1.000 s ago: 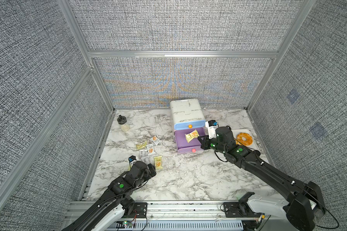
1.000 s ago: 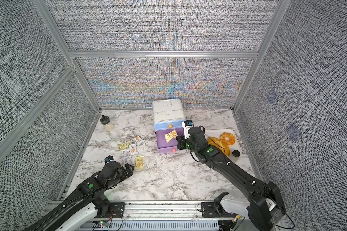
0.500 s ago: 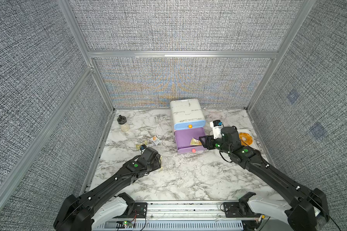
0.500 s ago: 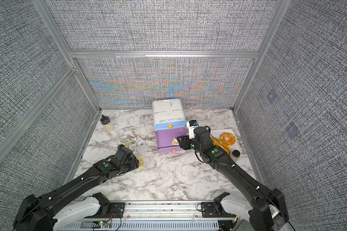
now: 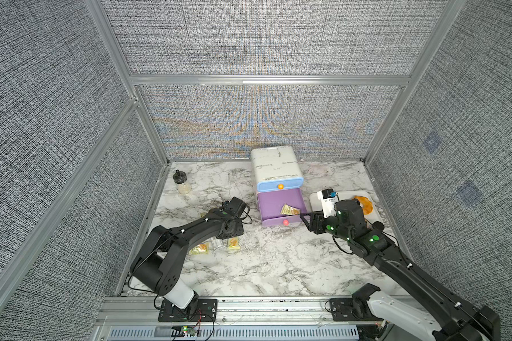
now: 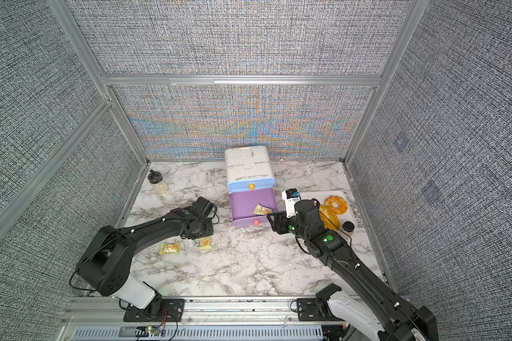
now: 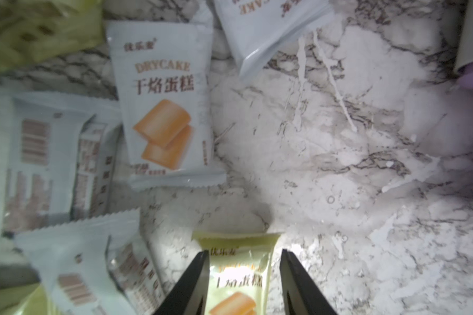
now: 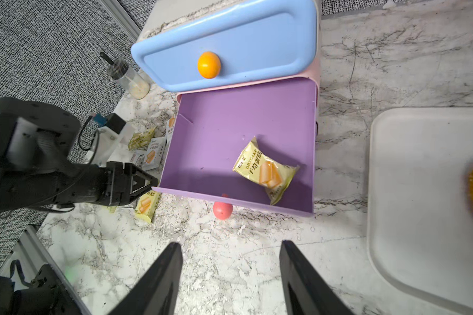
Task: Place the cookies into the drawer by color
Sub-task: Pick up the cookie at the center of the board.
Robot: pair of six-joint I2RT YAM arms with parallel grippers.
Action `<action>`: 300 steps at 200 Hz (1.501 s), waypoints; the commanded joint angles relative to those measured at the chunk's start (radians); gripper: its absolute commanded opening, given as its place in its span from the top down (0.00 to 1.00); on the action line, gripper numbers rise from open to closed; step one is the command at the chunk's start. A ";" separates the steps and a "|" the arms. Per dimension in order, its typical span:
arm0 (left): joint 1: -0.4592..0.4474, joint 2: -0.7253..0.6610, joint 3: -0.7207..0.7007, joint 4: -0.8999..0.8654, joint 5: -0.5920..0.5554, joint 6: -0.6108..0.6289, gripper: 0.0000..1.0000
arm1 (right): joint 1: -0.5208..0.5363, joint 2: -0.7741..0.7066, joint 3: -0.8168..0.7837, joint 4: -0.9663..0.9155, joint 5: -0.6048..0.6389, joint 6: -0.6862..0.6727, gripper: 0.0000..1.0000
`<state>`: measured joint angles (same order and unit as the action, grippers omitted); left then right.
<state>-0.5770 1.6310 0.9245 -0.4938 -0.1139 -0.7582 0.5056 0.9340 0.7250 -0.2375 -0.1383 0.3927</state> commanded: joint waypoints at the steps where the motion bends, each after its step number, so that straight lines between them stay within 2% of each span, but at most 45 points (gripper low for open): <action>1: 0.006 0.061 0.032 -0.010 0.034 0.036 0.51 | 0.002 -0.009 -0.003 0.003 -0.020 0.015 0.38; 39: 0.006 0.083 0.028 0.014 0.079 0.029 0.44 | 0.001 -0.020 -0.013 -0.002 -0.029 0.016 0.38; 93: 0.006 -0.045 -0.047 0.023 0.100 0.000 0.44 | 0.001 -0.012 -0.029 0.019 -0.048 0.023 0.38; 145: 0.005 -0.197 -0.124 0.017 0.109 -0.043 0.28 | 0.001 -0.009 -0.046 0.035 -0.061 0.029 0.38; 169: -0.001 -0.185 -0.150 0.031 0.119 -0.063 0.20 | 0.003 -0.007 -0.051 0.039 -0.067 0.029 0.38; 197: -0.023 -0.123 -0.156 0.052 0.114 -0.081 0.16 | 0.002 -0.004 -0.052 0.042 -0.071 0.029 0.39; 223: -0.050 -0.062 -0.136 0.055 0.096 -0.092 0.19 | 0.002 -0.009 -0.055 0.040 -0.072 0.029 0.39; 278: -0.104 0.015 -0.064 -0.005 0.020 -0.102 0.51 | 0.002 -0.028 -0.071 0.035 -0.066 0.029 0.40; 300: -0.114 -0.001 -0.053 -0.017 0.012 -0.102 0.53 | 0.001 -0.032 -0.078 0.037 -0.066 0.032 0.40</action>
<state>-0.6807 1.6341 0.8639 -0.4637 -0.1135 -0.8455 0.5064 0.9066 0.6533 -0.2127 -0.2031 0.4217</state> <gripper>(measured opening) 0.468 0.600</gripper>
